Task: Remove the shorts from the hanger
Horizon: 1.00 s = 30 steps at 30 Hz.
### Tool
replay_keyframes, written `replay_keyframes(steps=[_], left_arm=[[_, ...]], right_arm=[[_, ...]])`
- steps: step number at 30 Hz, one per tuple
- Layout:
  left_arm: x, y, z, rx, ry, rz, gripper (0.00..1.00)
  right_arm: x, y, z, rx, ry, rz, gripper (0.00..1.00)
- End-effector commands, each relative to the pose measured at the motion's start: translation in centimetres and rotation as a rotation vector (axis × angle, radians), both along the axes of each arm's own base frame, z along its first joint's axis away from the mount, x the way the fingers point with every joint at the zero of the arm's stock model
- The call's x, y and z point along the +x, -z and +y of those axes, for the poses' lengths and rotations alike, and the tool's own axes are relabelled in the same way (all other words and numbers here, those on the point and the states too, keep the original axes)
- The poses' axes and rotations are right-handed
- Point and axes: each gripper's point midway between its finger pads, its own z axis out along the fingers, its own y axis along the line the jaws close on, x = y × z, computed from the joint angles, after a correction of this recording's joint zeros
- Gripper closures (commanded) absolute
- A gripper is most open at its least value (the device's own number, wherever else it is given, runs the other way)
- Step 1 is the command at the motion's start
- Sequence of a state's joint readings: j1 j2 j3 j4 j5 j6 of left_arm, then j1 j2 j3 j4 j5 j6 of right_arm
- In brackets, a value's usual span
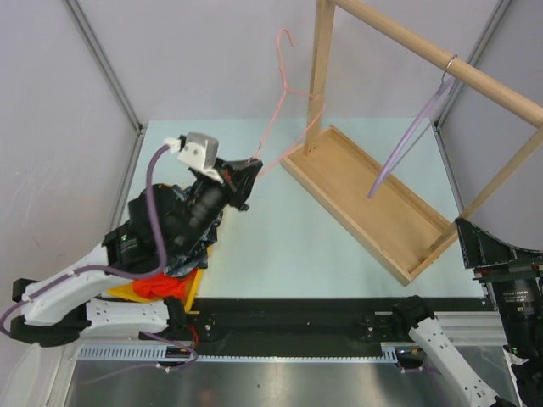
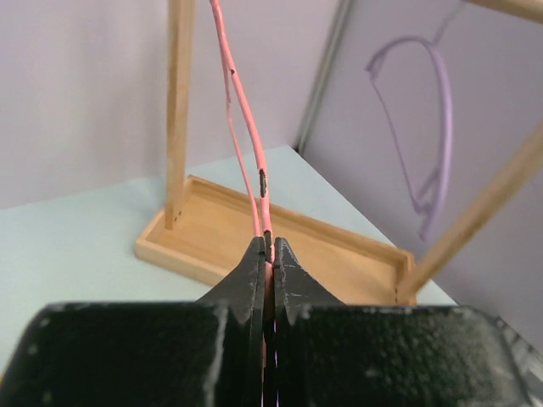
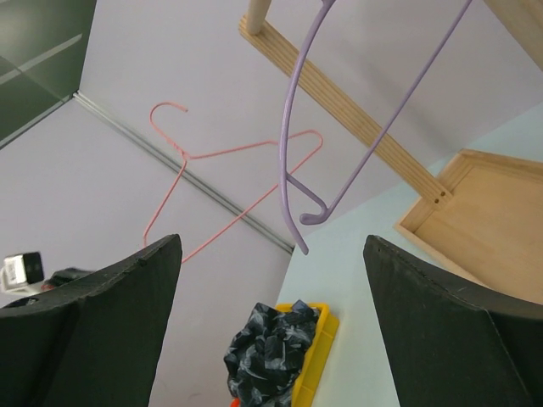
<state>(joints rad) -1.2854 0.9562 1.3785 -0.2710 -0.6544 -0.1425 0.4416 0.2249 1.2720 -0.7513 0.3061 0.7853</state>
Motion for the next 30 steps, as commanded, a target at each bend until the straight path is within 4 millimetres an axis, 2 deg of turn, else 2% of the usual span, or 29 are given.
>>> replay_keyframes(steps=[1, 5, 7, 8, 10, 12, 14, 15, 17, 18, 21, 22, 30], left_arm=[[1.9, -5.0, -2.2, -0.16, 0.095, -0.081, 1.0], [1.6, -6.6, -4.9, -0.167, 0.224, -0.173, 1.0], [0.8, -8.4, -5.8, -0.182, 0.287, -0.236, 1.0], [0.9, -8.0, -7.1, -0.16, 0.317, -0.241, 1.0], [0.8, -8.9, -7.7, -0.164, 0.344, -0.264, 1.0], [1.1, -8.6, -9.3, -0.145, 0.38, -0.266, 1.0], [1.6, -9.4, -9.8, -0.146, 0.383, -0.258, 1.0], [2.1, -8.2, -11.8, -0.118, 0.425, -0.224, 1.0], [2.1, -8.2, -12.7, -0.094, 0.463, -0.194, 1.0], [2.6, -7.0, -14.1, -0.073, 0.481, -0.155, 1.0], [2.8, -5.8, -15.4, -0.042, 0.514, -0.099, 1.0], [3.4, -4.2, -16.3, -0.009, 0.516, -0.061, 1.0], [5.0, 0.2, -17.5, 0.068, 0.472, 0.064, 1.0]], right_arm=[[-0.2, -0.2, 0.0, 0.037, -0.013, 0.005, 0.08], [-0.1, 0.5, 0.2, 0.03, -0.022, 0.031, 0.07], [-0.1, 0.7, 0.3, 0.029, -0.024, 0.04, 0.08], [0.0, 1.0, 0.4, 0.026, -0.028, 0.051, 0.08], [0.0, 1.0, 0.5, 0.028, -0.032, 0.054, 0.08], [-0.1, 1.0, 0.5, 0.033, -0.036, 0.053, 0.08], [-0.3, 0.8, 0.5, 0.037, -0.041, 0.045, 0.08], [-0.3, 0.8, 0.4, 0.044, -0.043, 0.043, 0.08], [-0.4, 0.6, 0.4, 0.049, -0.043, 0.036, 0.08], [-0.4, 0.6, 0.4, 0.049, -0.045, 0.035, 0.08], [-0.6, 0.5, 0.3, 0.057, -0.049, 0.03, 0.08], [-0.6, 0.5, 0.3, 0.058, -0.051, 0.029, 0.09], [-0.3, 0.6, 0.4, 0.059, -0.057, 0.039, 0.09]])
